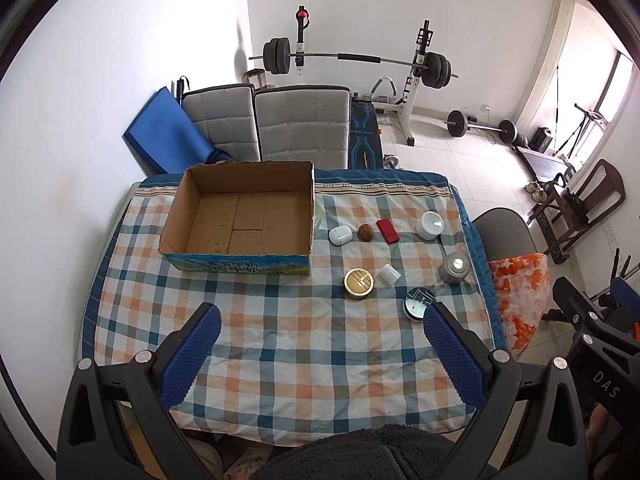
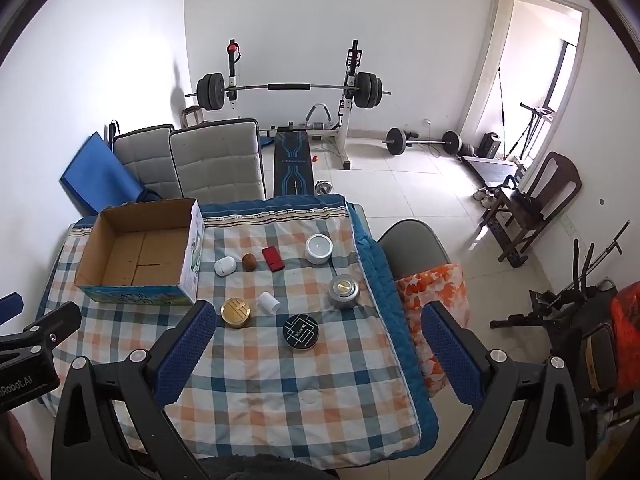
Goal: Organize rigid objects
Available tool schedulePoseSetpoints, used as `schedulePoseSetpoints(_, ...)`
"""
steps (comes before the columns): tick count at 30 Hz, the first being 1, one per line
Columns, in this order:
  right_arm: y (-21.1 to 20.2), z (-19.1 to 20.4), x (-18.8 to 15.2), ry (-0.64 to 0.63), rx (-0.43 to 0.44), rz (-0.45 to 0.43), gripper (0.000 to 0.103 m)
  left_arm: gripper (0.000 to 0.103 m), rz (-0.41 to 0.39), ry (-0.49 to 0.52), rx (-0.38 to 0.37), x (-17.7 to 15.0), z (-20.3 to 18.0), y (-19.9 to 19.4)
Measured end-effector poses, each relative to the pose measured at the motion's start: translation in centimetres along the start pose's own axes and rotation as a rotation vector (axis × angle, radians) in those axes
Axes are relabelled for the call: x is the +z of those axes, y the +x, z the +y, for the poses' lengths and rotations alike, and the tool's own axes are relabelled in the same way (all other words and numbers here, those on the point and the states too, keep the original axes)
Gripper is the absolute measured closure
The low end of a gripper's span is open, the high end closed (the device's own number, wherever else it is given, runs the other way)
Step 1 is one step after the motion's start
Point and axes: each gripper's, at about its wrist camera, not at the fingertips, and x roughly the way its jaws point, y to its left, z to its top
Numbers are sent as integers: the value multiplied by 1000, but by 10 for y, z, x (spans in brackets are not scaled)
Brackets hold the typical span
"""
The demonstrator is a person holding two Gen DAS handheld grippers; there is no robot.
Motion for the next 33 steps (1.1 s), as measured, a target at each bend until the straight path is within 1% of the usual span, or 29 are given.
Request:
schedulePoseSetpoints(9,-3,6,-2,8,-2,-2,0,0,-15,13,-5,-1,-6,-4)
schedulePoseSetpoints(10,4,1,4,2,4,9,0,0,-15,13,-7,-1,-7,-4)
schedulePoseSetpoints(13,2,4,-1,3,1,4,0,0,-16,13,-4,-2,-7,-4)
schedulePoseSetpoints(20,-6,-1,7,4,2,25,0,0,-30,19,-8,-2,-13,-8)
schedulePoseSetpoints(33,-9,-4,4,13,-1,3,0,0,-34,22,-11,-2,-15,-10)
